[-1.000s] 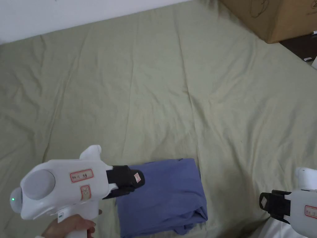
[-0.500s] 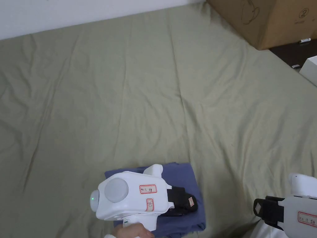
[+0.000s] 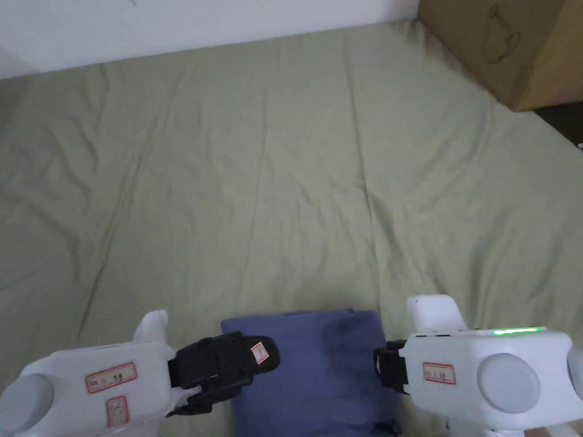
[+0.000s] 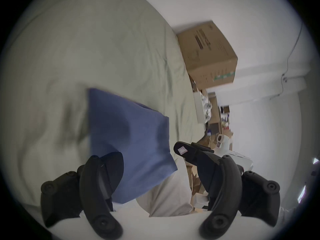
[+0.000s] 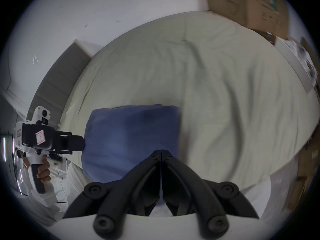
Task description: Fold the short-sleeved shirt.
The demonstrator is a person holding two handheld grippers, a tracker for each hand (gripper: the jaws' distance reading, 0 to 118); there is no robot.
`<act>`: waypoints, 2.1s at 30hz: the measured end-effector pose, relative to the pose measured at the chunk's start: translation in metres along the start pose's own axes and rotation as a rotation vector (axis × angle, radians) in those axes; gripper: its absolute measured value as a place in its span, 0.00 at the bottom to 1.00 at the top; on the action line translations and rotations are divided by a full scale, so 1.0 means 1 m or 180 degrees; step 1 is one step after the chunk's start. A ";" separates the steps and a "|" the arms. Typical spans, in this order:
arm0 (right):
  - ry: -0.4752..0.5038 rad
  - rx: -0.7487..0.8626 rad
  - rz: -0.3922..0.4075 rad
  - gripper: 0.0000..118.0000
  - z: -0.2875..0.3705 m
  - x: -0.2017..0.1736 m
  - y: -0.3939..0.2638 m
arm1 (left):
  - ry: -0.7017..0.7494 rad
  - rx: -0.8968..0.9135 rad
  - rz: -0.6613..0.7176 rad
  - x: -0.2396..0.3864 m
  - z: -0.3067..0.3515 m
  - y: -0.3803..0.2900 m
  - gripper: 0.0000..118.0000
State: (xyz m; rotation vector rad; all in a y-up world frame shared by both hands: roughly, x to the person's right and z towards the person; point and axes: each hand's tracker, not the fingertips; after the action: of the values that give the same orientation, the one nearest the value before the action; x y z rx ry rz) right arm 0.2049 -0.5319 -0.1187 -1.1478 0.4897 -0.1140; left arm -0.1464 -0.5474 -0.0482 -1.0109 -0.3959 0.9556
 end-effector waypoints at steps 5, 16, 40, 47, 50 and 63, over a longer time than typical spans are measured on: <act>-0.0254 -0.0269 0.0329 0.00 -0.042 -0.010 0.006 | 0.0476 0.0063 0.0131 -0.039 0.010 -0.003 0.81; -0.0043 -0.0313 -0.0038 0.00 -0.046 0.003 0.010 | -0.0308 -0.0280 0.0591 -0.064 -0.060 0.015 0.77; -0.0251 -0.0398 0.0566 0.00 -0.049 -0.093 0.023 | 0.2163 0.0447 -0.0052 -0.162 0.269 0.146 0.25; -0.0250 -0.0438 0.0635 0.00 -0.055 -0.118 0.026 | 0.3379 0.0345 -0.0256 -0.189 0.316 0.173 0.54; -0.0264 -0.0464 0.0643 0.00 -0.057 -0.121 0.028 | 0.3585 0.0499 -0.0221 -0.197 0.318 0.166 0.95; -0.0151 -0.0339 0.0468 0.00 -0.033 -0.105 0.018 | 0.2366 0.1470 -0.0364 -0.099 0.287 0.087 0.01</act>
State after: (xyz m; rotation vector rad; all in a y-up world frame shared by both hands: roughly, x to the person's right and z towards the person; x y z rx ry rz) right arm 0.0946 -0.5178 -0.1122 -1.2116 0.5415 0.0673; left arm -0.4375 -0.4584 0.0364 -0.8319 0.3722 0.4767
